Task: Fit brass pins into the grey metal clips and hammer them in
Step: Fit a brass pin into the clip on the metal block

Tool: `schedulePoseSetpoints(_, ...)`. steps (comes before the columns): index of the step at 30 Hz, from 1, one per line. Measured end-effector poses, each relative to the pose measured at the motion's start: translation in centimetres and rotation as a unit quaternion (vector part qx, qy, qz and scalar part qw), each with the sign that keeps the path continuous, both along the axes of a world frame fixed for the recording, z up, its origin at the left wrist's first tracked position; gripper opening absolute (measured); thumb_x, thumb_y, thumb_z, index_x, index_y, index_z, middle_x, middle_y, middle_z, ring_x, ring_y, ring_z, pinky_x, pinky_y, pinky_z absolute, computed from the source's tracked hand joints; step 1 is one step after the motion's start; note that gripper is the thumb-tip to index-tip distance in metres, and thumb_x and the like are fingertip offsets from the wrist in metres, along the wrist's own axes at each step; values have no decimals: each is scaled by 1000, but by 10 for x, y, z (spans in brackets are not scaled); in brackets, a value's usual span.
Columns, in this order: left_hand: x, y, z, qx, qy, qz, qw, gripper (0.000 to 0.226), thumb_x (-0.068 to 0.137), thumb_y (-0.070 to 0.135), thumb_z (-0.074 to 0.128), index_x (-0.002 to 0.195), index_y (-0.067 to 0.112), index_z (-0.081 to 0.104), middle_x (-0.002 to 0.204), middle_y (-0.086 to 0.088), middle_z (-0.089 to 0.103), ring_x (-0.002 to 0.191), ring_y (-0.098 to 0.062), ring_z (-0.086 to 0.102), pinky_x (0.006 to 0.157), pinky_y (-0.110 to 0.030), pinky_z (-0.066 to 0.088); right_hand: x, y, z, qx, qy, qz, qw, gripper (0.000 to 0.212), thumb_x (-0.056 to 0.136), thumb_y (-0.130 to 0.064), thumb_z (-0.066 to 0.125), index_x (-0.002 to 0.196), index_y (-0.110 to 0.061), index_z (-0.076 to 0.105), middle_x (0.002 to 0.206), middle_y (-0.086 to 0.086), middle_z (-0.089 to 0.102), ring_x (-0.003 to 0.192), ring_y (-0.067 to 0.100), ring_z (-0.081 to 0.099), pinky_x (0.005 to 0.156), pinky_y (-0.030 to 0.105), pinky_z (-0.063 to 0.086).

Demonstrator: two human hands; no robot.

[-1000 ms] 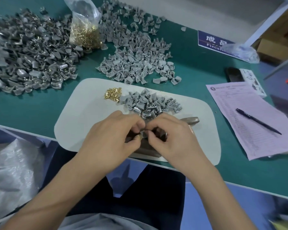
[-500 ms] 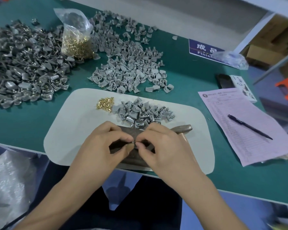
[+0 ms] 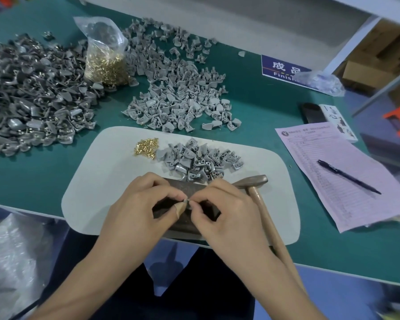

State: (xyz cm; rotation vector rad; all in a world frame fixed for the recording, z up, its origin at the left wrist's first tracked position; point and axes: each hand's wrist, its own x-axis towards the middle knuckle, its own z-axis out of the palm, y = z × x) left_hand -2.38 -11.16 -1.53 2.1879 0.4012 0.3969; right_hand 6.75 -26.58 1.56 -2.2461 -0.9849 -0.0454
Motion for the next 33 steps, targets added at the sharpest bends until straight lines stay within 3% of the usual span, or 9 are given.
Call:
schedulePoseSetpoints(4, 0, 2, 1, -7, 2, -7, 1000, 10, 82, 41, 71, 92, 43, 72, 102, 17, 58, 99, -7, 60, 75, -35, 53, 0, 0, 5, -15, 1, 4, 1000, 9, 85, -12, 77, 82, -20, 75, 80, -9, 60, 74, 11, 57, 61, 36, 50)
schedulePoseSetpoints(10, 3, 3, 3, 1, 12, -3, 1000, 11, 80, 44, 71, 90, 41, 73, 100, 18, 59, 96, -4, 58, 71, -26, 48, 6, 11, 39, -224, -48, 86, 970, 20, 102, -34, 49, 103, -28, 68, 99, -9, 52, 103, 12, 52, 71, 29, 40)
schedulePoseSetpoints(14, 2, 3, 4, -2, 19, 2, 1000, 9, 79, 43, 71, 88, 41, 73, 97, 18, 60, 96, -7, 58, 69, -25, 45, 3, 18, 45, -261, -55, 86, 960, 20, 104, -32, 44, 105, -29, 64, 99, -9, 44, 106, 14, 49, 67, 29, 30)
schedulePoseSetpoints(21, 1, 3, 6, 24, 43, 6, 999, 11, 81, 42, 74, 91, 46, 72, 101, 21, 59, 100, -2, 56, 73, -25, 48, 17, 3, 15, -111, 38, 59, 991, 5, 87, -25, 73, 86, -27, 78, 84, -9, 63, 81, 9, 60, 71, 37, 52)
schedulePoseSetpoints(24, 1, 2, 7, 24, 43, 5, 999, 8, 82, 47, 71, 90, 47, 71, 101, 21, 58, 99, 1, 55, 71, -22, 44, 29, -9, 6, 24, 97, 42, 994, 7, 88, -25, 77, 94, -26, 80, 93, -14, 69, 88, 9, 66, 79, 25, 53)
schedulePoseSetpoints(26, 1, 1, 6, 31, 43, 8, 999, 7, 83, 46, 73, 90, 47, 71, 100, 21, 58, 98, 3, 54, 68, -18, 39, 39, -29, -3, 89, 82, -67, 990, 6, 93, -26, 72, 95, -28, 77, 96, -13, 69, 88, 8, 66, 77, 21, 53)
schedulePoseSetpoints(29, 2, 0, 6, 31, 42, 9, 999, 8, 83, 45, 74, 90, 48, 71, 99, 23, 59, 97, 5, 55, 69, -17, 39, 47, -57, -26, -121, 39, -288, 949, 23, 96, -45, 63, 109, -27, 67, 106, 0, 61, 98, 22, 60, 78, 38, 50)
schedulePoseSetpoints(31, 3, 1, 5, 37, 41, 7, 998, 8, 83, 46, 74, 90, 49, 70, 99, 23, 59, 97, 6, 55, 69, -17, 39, 41, -66, -36, -230, 57, -317, 919, 40, 96, -53, 58, 121, -21, 58, 113, 7, 56, 107, 33, 54, 76, 41, 45)
schedulePoseSetpoints(33, 3, 2, 5, 45, 39, 4, 998, 8, 83, 49, 73, 91, 48, 70, 100, 23, 59, 97, 5, 55, 68, -17, 39, 36, -68, -37, -241, 51, -286, 926, 37, 101, -47, 52, 123, -17, 56, 113, 8, 55, 104, 34, 55, 72, 41, 44)
